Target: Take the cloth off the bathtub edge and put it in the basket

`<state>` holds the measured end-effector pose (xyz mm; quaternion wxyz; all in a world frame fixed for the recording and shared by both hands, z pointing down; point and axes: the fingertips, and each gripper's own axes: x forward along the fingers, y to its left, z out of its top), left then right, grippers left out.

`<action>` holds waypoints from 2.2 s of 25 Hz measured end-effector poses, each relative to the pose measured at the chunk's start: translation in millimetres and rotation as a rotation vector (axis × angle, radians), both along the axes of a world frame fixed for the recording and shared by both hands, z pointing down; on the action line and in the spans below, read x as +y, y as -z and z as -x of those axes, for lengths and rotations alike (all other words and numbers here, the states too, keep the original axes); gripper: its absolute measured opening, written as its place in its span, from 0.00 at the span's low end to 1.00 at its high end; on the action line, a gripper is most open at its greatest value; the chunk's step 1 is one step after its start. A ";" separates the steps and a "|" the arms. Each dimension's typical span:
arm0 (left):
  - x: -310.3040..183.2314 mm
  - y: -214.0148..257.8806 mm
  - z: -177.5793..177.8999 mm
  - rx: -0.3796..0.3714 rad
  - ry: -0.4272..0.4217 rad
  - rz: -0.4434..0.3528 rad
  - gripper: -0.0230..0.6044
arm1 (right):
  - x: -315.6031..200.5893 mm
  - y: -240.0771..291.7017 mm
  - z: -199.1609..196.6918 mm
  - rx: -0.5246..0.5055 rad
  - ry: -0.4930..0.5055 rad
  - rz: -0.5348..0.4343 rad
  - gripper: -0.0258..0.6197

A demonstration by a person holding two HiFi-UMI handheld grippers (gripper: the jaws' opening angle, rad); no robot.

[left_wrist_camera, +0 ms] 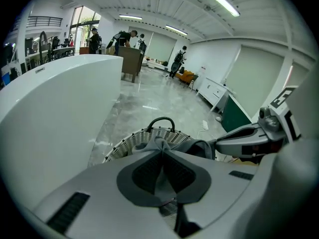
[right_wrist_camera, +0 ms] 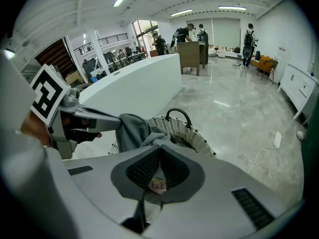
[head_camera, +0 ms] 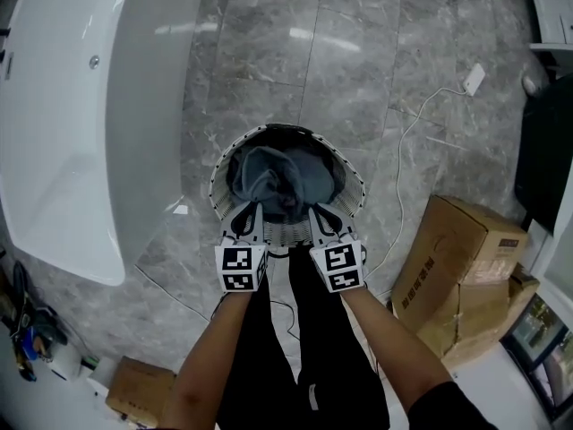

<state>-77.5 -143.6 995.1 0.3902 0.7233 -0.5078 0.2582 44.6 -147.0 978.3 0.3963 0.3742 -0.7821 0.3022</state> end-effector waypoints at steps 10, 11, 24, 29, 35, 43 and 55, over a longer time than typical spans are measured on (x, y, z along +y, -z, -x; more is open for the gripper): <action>-3.2 -41.3 -3.8 0.025 -0.035 0.062 0.08 | 12.5 -45.9 20.4 -0.037 -0.002 0.119 0.10; -3.5 -45.9 -4.3 0.026 -0.037 0.072 0.08 | 14.1 -50.5 21.1 -0.039 -0.001 0.127 0.10; -6.5 -63.3 -0.9 0.016 -0.081 0.101 0.22 | 14.1 -61.3 17.1 -0.110 -0.010 0.177 0.15; -4.2 -55.7 -3.8 0.006 -0.084 0.089 0.26 | 21.8 -61.5 8.6 -0.114 -0.007 0.197 0.23; 3.0 -36.2 -13.1 0.014 -0.072 0.062 0.26 | 24.8 -43.6 1.1 -0.133 0.014 0.158 0.24; 5.5 34.8 -26.1 0.033 -0.029 -0.016 0.26 | 2.8 27.9 -8.1 -0.170 0.014 0.039 0.24; 17.4 232.4 -52.3 0.069 0.047 -0.201 0.24 | 9.9 219.3 -33.8 -0.257 0.025 -0.159 0.24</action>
